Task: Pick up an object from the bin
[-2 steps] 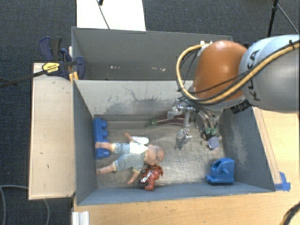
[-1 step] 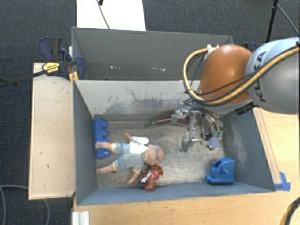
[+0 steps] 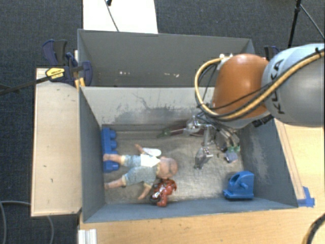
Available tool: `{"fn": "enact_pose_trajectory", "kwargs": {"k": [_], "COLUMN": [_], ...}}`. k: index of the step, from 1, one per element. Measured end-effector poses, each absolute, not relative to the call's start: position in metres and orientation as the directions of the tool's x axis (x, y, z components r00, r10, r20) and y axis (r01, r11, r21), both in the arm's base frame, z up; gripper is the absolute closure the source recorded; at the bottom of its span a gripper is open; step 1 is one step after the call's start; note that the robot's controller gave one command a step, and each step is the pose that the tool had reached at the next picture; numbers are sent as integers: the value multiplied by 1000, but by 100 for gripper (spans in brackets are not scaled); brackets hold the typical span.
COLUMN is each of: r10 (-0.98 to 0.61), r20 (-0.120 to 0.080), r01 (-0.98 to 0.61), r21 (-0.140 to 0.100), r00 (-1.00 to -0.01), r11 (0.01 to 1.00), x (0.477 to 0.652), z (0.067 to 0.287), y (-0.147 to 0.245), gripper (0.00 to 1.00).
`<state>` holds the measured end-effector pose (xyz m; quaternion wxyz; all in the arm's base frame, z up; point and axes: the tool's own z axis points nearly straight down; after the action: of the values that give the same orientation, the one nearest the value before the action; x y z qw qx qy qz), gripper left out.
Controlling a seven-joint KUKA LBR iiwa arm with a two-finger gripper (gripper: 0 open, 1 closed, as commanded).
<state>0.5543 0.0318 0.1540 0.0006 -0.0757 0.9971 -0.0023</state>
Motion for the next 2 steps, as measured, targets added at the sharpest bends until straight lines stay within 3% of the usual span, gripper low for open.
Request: {"fn": "enact_pose_trajectory", "kwargs": {"k": [1,2], "r10": [-443,-341], "r20": [-5,37], "r01": [-443,-341], "r21": [-1,-12], "r00": [-896,-940], "r11": [896,940], "x": [552,552], "z": [102,78], "y": [90,101], "gripper": [0,100]}}
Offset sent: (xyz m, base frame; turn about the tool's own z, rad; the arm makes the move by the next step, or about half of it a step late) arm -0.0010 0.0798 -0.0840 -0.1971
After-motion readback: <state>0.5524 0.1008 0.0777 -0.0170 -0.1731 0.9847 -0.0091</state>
